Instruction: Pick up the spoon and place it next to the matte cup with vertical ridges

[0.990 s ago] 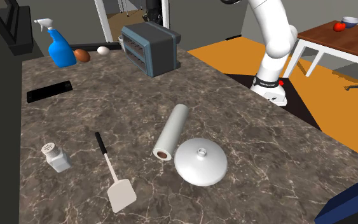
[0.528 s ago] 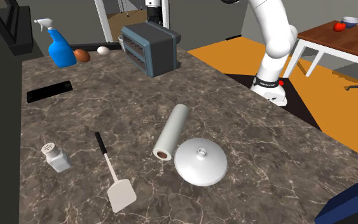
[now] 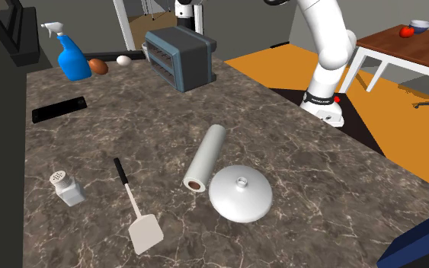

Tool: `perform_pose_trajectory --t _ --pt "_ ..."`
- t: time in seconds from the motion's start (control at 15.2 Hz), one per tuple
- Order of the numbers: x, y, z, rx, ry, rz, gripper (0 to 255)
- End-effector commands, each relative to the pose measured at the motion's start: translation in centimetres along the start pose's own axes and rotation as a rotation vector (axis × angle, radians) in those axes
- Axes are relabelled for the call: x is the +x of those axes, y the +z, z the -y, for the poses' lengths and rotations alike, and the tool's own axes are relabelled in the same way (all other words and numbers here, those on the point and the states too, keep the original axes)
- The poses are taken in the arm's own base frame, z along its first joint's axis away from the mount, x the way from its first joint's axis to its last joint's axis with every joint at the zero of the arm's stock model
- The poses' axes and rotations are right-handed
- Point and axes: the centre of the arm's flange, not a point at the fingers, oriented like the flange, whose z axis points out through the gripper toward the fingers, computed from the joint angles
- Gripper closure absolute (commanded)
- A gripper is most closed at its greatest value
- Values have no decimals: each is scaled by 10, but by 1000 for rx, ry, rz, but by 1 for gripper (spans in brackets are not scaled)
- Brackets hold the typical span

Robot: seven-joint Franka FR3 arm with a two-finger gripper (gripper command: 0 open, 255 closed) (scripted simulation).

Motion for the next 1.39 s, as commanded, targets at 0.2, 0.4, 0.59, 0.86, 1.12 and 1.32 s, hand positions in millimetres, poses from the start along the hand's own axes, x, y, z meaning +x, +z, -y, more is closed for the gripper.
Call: perform_pose_trajectory --t 0.2,0.4,0.59,0.86,1.12,1.32 --pt "1 10 -2 -1 0 2 255" --pt "1 10 -2 -1 0 2 255" --pt "1 10 -2 -1 0 2 0" --pt "1 10 -1 -1 0 2 0" --pt "1 -30 -2 -1 0 2 0" --pt "1 -40 -2 -1 0 2 0"
